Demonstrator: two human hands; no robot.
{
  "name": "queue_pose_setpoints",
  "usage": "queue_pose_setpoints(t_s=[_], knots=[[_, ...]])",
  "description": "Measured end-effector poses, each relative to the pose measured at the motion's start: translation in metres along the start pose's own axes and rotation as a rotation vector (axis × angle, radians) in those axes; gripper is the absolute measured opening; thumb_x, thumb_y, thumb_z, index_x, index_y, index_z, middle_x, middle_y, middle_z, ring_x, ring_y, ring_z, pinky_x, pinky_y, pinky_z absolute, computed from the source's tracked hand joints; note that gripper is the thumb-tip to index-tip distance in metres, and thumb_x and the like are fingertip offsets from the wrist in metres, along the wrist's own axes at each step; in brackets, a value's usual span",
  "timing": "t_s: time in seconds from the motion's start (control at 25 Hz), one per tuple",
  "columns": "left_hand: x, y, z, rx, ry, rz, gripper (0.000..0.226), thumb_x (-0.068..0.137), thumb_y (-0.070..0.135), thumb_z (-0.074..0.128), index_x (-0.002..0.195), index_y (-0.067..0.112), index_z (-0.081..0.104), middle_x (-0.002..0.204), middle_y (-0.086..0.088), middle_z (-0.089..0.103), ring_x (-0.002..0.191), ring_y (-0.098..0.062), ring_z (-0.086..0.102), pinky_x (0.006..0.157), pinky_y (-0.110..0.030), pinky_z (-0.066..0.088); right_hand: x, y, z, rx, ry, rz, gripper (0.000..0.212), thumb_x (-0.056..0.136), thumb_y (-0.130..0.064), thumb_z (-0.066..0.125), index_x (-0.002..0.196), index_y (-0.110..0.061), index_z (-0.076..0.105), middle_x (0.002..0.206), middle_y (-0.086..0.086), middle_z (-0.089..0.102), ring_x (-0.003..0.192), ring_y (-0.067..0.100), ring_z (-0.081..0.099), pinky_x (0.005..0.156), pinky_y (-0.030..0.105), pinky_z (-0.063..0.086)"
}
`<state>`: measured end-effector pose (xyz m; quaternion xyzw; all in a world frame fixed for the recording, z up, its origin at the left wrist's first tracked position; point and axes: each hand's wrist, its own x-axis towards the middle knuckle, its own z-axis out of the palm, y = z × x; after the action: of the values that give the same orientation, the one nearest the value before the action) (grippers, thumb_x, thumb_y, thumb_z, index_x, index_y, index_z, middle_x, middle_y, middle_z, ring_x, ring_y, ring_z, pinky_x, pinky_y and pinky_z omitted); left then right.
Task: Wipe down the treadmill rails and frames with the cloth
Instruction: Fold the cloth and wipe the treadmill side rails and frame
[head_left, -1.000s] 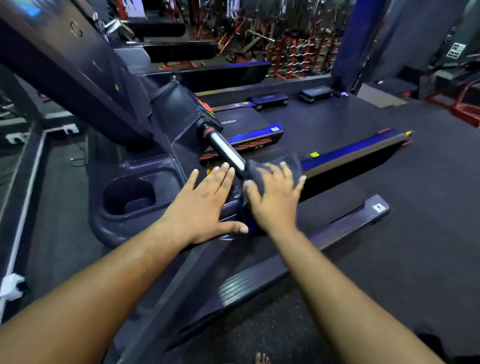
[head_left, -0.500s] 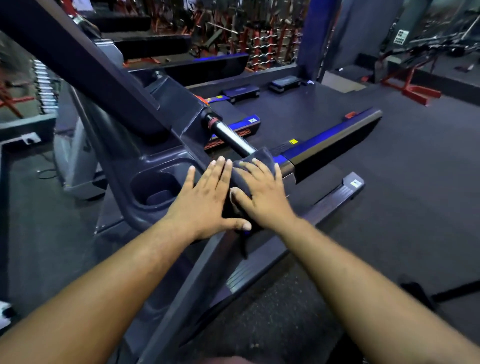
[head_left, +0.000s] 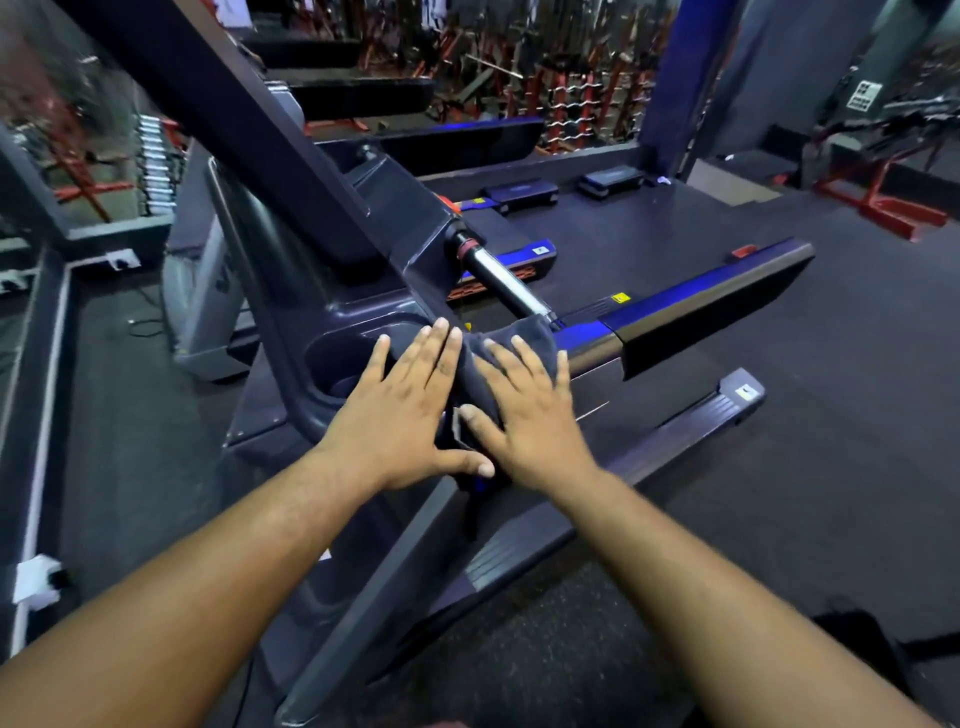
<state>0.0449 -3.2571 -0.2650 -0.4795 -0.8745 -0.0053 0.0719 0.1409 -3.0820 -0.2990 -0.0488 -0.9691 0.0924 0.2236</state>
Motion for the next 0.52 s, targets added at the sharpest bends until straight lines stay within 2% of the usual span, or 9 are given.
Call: queue_pose_setpoints(t_s=[0.08,0.16,0.2,0.28,0.4,0.52], knots=[[-0.009,-0.009,-0.001,0.028,0.006,0.004,0.134,0.058,0.103,-0.001,0.154,0.012,-0.021,0.165,-0.006,-0.020,0.152,-0.017,-0.018,0.122,-0.056,-0.005,0.017,0.032,-0.012,-0.087,-0.052,-0.022,0.073,0.089,-0.069,0.031,0.149,-0.029,0.043,0.156,-0.005,0.040,0.150,0.021,0.026,0.118,0.066,0.004],[-0.020,-0.022,-0.002,0.029,0.013,-0.017,0.133,0.059,0.103,-0.002,0.154,0.013,-0.022,0.164,-0.005,-0.023,0.152,-0.017,-0.020,0.122,-0.056,-0.008,0.030,0.050,-0.020,-0.125,-0.036,0.159,0.073,0.088,-0.070,0.027,0.146,-0.030,0.046,0.153,-0.006,0.044,0.149,0.019,0.026,0.118,0.065,0.004],[-0.026,-0.029,-0.002,0.012,0.020,-0.033,0.132,0.059,0.103,-0.002,0.154,0.014,-0.023,0.164,-0.004,-0.023,0.152,-0.017,-0.019,0.122,-0.056,-0.008,0.032,0.041,-0.018,-0.118,-0.013,0.245,0.071,0.089,-0.068,0.026,0.144,-0.029,0.048,0.152,-0.006,0.045,0.149,0.020,0.025,0.119,0.064,0.004],[-0.035,-0.045,-0.001,-0.033,0.032,-0.056,0.131,0.059,0.104,0.001,0.154,0.016,-0.024,0.164,-0.003,-0.023,0.152,-0.017,-0.018,0.122,-0.055,-0.008,0.025,-0.004,-0.003,-0.076,0.051,0.301,0.069,0.090,-0.064,0.027,0.144,-0.029,0.049,0.152,-0.004,0.045,0.148,0.021,0.025,0.120,0.061,0.006],[-0.045,-0.073,0.001,-0.108,0.016,-0.016,0.138,0.053,0.106,0.008,0.154,0.018,-0.025,0.164,-0.002,-0.026,0.151,-0.015,-0.021,0.124,-0.050,-0.007,0.007,-0.087,0.018,-0.040,0.070,0.277,0.066,0.091,-0.063,0.031,0.150,-0.033,0.040,0.157,-0.005,0.039,0.148,0.021,0.026,0.120,0.057,0.009],[-0.051,-0.097,0.001,-0.161,-0.036,0.076,0.149,0.043,0.108,0.017,0.152,0.018,-0.028,0.161,-0.001,-0.033,0.149,-0.014,-0.028,0.123,-0.045,-0.011,0.001,-0.104,0.017,-0.162,-0.035,0.093,0.068,0.091,-0.067,0.033,0.152,-0.037,0.035,0.160,-0.007,0.034,0.146,0.021,0.029,0.117,0.053,0.016]])
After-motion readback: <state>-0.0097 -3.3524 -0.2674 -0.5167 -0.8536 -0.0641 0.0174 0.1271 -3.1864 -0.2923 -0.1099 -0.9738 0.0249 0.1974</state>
